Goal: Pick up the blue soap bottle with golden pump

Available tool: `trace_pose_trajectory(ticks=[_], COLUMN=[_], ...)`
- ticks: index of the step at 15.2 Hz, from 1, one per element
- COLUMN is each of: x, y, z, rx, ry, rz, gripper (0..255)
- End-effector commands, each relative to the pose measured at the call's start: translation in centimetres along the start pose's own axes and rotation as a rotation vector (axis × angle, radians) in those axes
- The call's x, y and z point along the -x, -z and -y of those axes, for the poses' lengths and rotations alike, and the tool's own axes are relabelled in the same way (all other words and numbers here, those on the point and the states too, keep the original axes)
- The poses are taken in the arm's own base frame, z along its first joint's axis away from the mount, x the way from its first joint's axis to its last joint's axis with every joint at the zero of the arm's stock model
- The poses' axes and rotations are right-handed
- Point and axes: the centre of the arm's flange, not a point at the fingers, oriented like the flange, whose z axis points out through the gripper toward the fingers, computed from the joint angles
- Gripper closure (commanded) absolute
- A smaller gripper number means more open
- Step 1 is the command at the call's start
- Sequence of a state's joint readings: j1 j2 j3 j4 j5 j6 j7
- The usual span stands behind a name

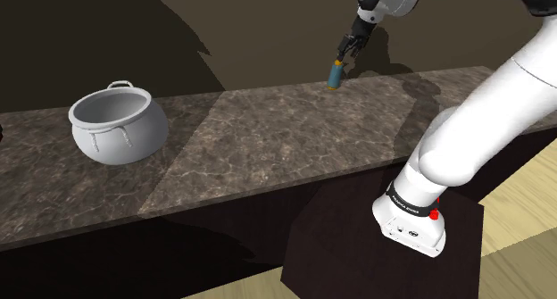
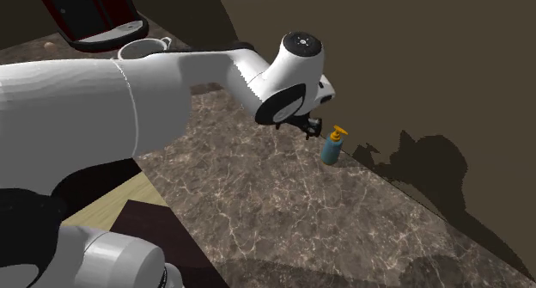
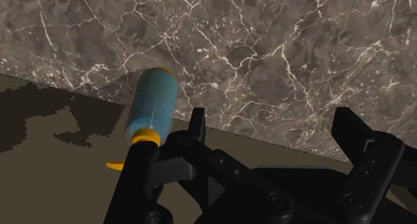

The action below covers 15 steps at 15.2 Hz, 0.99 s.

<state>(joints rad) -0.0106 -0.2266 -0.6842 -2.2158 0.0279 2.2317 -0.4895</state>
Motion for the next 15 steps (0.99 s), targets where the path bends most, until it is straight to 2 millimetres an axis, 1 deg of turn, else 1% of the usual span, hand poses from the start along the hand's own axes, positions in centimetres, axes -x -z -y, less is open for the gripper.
trace_pose_trajectory(ticks=[1, 11, 12, 15], x=[-1.0, -5.8, -6.1, -5.7], y=[-1.5, -7.6, -8.0, -9.5], z=[-2.1, -12.7, -13.3, -13.4], rx=[-0.005, -0.037, -0.039, -0.039], ry=[-0.003, -0.02, -0.02, -0.02], rz=[-0.016, -0.087, -0.091, -0.091], gripper=[0, 0, 0, 0])
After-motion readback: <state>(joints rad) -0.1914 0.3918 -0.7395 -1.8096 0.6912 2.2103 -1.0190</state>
